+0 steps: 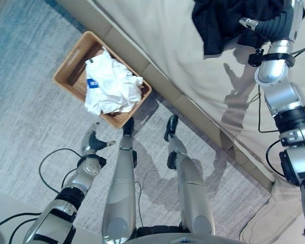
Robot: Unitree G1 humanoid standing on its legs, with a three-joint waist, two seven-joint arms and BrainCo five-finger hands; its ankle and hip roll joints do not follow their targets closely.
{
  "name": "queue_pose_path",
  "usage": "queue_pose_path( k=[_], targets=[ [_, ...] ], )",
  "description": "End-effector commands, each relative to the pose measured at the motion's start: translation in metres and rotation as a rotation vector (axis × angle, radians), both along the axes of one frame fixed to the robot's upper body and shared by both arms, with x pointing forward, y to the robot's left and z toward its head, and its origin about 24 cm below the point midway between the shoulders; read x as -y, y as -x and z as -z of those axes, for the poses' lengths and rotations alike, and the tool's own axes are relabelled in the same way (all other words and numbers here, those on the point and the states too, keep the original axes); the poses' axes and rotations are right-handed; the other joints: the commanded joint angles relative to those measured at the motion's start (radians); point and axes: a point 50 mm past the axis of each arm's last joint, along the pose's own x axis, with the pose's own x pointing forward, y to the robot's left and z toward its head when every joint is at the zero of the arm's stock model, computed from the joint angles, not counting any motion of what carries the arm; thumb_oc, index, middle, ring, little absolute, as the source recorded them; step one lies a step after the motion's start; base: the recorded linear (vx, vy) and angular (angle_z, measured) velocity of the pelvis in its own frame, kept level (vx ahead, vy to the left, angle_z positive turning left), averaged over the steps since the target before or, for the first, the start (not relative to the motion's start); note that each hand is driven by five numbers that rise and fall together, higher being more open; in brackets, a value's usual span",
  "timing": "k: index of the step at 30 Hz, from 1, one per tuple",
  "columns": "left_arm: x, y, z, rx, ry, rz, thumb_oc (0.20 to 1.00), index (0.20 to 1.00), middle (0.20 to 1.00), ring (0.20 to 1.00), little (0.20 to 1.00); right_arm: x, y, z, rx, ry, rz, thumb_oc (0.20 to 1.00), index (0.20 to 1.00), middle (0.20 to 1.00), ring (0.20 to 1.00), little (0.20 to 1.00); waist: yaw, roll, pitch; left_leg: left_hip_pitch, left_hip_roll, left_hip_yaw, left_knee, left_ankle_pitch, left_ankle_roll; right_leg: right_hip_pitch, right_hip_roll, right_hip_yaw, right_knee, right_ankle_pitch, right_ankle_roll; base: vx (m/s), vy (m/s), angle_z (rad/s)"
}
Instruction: Pick up clothes into the bucket
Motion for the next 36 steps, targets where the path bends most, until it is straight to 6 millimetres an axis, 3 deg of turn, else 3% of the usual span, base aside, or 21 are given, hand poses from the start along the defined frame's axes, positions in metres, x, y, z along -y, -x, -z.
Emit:
queue_pose_path(
  k=[1, 4, 5, 6, 7, 8, 9, 15, 17, 22, 29, 30, 31, 32, 36],
  targets=[
    [0.020, 0.021, 0.022, -0.091, 0.048, 0.094, 1.000, 1.000, 1.000, 1.000, 1.000, 0.025, 0.006, -0.022, -0.015, -0.004, 0.049, 1.000, 1.000, 1.000, 1.000, 1.000, 0.013, 0.081, -0.012, -0.004, -0.025, -0.052, 0.006, 0.005, 0.022, -0.006, -0.059, -0.039, 0.173, -0.105, 0.069, 0.03, -0.050, 0.24],
    [0.035, 0.024, 0.026, -0.114, 0.126, 0.128, 1.000, 1.000, 1.000, 1.000, 1.000, 0.051, 0.002, -0.012, -0.168, -0.035, 0.142, 1.000, 1.000, 1.000, 1.000, 1.000, 0.031, 0.121, -0.012, -0.020, -0.035, -0.071, -0.018, 0.028, 0.017, -0.031, -0.070, -0.051, 0.203, -0.122, 0.065, 0.05, -0.068, 0.22],
    [0.039, 0.028, 0.029, -0.125, 0.162, 0.133, 1.000, 1.000, 1.000, 1.000, 1.000, 0.057, 0.001, -0.006, -0.230, -0.014, 0.172, 1.000, 1.000, 1.000, 1.000, 1.000, 0.037, 0.134, -0.012, 0.004, -0.037, -0.080, -0.025, 0.004, 0.014, -0.023, -0.071, -0.046, 0.230, -0.160, 0.073, 0.02, -0.053, 0.23],
    [0.040, 0.025, 0.026, -0.114, 0.163, 0.134, 1.000, 1.000, 1.000, 1.000, 1.000, 0.057, 0.002, -0.010, -0.219, -0.014, 0.171, 1.000, 1.000, 1.000, 1.000, 1.000, 0.036, 0.137, -0.012, -0.023, -0.039, -0.080, -0.029, 0.036, 0.015, -0.045, -0.074, -0.057, 0.220, -0.130, 0.064, 0.10, -0.089, 0.36],
    [0.049, 0.029, 0.030, -0.131, 0.259, 0.131, 1.000, 1.000, 1.000, 1.000, 1.000, 0.073, 0.005, -0.004, -0.288, -0.025, 0.236, 1.000, 1.000, 1.000, 1.000, 1.000, 0.046, 0.161, -0.012, 0.002, -0.042, -0.090, -0.043, 0.015, 0.013, -0.036, -0.083, -0.052, 0.256, -0.176, 0.072, 0.02, -0.042, 0.28],
    [0.049, 0.029, 0.030, -0.131, 0.259, 0.131, 1.000, 1.000, 1.000, 1.000, 1.000, 0.073, 0.005, -0.004, -0.288, -0.025, 0.236, 1.000, 1.000, 1.000, 1.000, 1.000, 0.046, 0.161, -0.012, 0.002, -0.042, -0.091, -0.043, 0.015, 0.013, -0.036, -0.083, -0.052, 0.256, -0.176, 0.072, 0.10, -0.080, 0.36],
    [0.058, 0.031, 0.031, -0.136, 0.345, 0.127, 1.000, 1.000, 1.000, 1.000, 1.000, 0.086, 0.009, 0.001, -0.353, -0.026, 0.296, 1.000, 1.000, 1.000, 1.000, 1.000, 0.057, 0.188, -0.012, -0.006, -0.047, -0.095, -0.051, 0.026, 0.014, -0.055, -0.095, -0.053, 0.275, -0.184, 0.070, 0.01, -0.022, 0.20],
    [0.072, 0.027, 0.025, -0.122, 0.487, 0.131, 1.000, 1.000, 1.000, 1.000, 1.000, 0.104, 0.017, 0.004, -0.464, 0.020, 0.386, 1.000, 1.000, 1.000, 1.000, 1.000, 0.075, 0.248, -0.012, -0.035, -0.064, -0.098, -0.051, 0.037, 0.018, -0.112, -0.111, -0.036, 0.331, -0.201, 0.067, 0.02, -0.009, 0.14],
    [0.074, 0.026, 0.023, -0.122, 0.504, 0.138, 1.000, 1.000, 1.000, 1.000, 1.000, 0.105, 0.018, 0.002, -0.480, 0.035, 0.393, 0.200, 0.200, 0.200, 0.200, 0.200, 0.075, 0.258, -0.012, -0.034, -0.067, -0.095, -0.053, 0.038, 0.018, -0.117, -0.115, -0.028, 0.338, -0.206, 0.066, 0.02, -0.006, 0.11],
    [0.080, 0.022, 0.021, -0.114, 0.518, 0.141, 1.000, 1.000, 1.000, 1.000, 1.000, 0.096, 0.016, -0.014, -0.396, 0.053, 0.372, 0.200, 0.200, 0.200, 0.200, 0.200, 0.064, 0.258, -0.012, -0.026, -0.072, -0.085, -0.049, 0.034, 0.020, -0.111, -0.112, -0.013, 0.337, -0.205, 0.066, 0.00, 0.000, 0.01],
    [0.076, 0.016, 0.016, -0.072, 0.517, 0.120, 1.000, 1.000, 1.000, 1.000, 1.000, 0.066, 0.016, -0.054, -0.199, 0.125, 0.264, 0.200, 0.200, 0.200, 0.200, 0.200, 0.029, 0.218, -0.012, 0.012, -0.070, -0.069, -0.035, 0.019, 0.015, -0.057, -0.106, -0.004, 0.305, -0.191, 0.069, -0.01, 0.002, 0.00],
    [0.073, 0.012, 0.011, -0.052, 0.522, 0.117, 1.000, 1.000, 1.000, 1.000, 1.000, 0.059, 0.017, -0.066, -0.157, 0.133, 0.241, 0.200, 0.200, 0.200, 0.200, 0.200, 0.025, 0.208, -0.012, -0.010, -0.068, -0.066, -0.033, 0.047, 0.016, -0.065, -0.103, -0.013, 0.281, -0.150, 0.061, 0.00, 0.000, 0.00],
    [0.073, 0.015, 0.014, -0.064, 0.524, 0.114, 1.000, 1.000, 1.000, 1.000, 1.000, 0.059, 0.016, -0.062, -0.169, 0.135, 0.241, 0.200, 0.200, 0.200, 0.200, 0.200, 0.023, 0.207, -0.012, 0.019, -0.068, -0.066, -0.030, 0.016, 0.014, -0.042, -0.102, -0.003, 0.292, -0.182, 0.069, -0.11, -0.001, -0.07],
    [0.069, 0.010, 0.009, -0.042, 0.531, 0.112, 1.000, 1.000, 1.000, 1.000, 1.000, 0.053, 0.020, -0.078, -0.106, 0.146, 0.223, 0.200, 0.200, 0.200, 0.200, 0.200, 0.013, 0.185, -0.012, 0.009, -0.064, -0.060, -0.019, 0.037, 0.013, -0.033, -0.095, -0.012, 0.260, -0.139, 0.062, -0.03, -0.031, -0.10],
    [0.056, 0.010, 0.005, -0.014, 0.523, 0.089, 1.000, 1.000, 1.000, 1.000, 1.000, 0.032, 0.032, -0.112, 0.054, 0.172, 0.142, 0.200, 0.200, 0.200, 0.200, 0.200, -0.009, 0.131, -0.012, 0.080, -0.054, -0.040, -0.001, 0.011, 0.007, 0.064, -0.074, -0.002, 0.199, -0.112, 0.064, -0.06, 0.000, -0.10]
  ],
)
